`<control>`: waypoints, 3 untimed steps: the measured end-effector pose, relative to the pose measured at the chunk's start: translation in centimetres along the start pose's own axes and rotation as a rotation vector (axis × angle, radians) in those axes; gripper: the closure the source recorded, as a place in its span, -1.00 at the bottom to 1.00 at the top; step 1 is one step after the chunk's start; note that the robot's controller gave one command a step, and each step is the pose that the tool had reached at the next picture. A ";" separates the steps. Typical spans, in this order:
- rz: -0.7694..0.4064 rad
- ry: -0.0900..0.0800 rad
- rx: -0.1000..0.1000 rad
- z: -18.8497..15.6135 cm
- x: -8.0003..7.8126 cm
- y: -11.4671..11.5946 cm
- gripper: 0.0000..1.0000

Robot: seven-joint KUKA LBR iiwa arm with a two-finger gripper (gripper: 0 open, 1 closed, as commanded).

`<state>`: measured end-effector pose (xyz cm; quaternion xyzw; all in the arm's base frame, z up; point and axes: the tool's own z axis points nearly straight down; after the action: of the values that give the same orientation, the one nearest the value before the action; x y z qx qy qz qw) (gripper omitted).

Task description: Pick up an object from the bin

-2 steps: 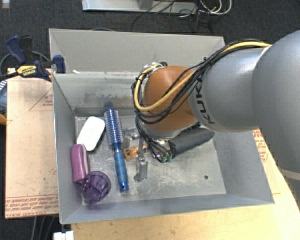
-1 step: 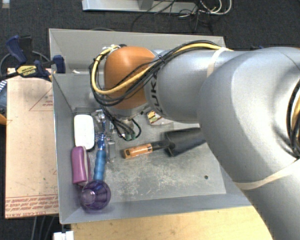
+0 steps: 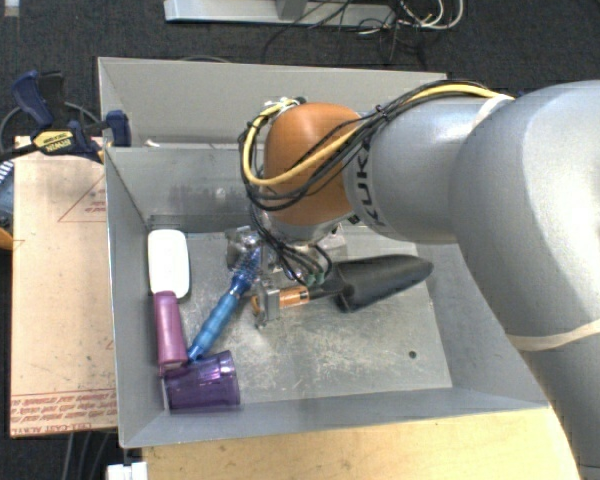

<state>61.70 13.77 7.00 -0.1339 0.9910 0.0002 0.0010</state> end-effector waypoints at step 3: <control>0.248 0.002 0.000 -4.0 1.1 -0.1 1.00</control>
Offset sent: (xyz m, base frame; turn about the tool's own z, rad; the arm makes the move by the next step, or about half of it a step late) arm 0.0000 0.0000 0.0000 0.0000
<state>60.63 13.38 11.01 -0.0104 0.9999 0.0000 0.0000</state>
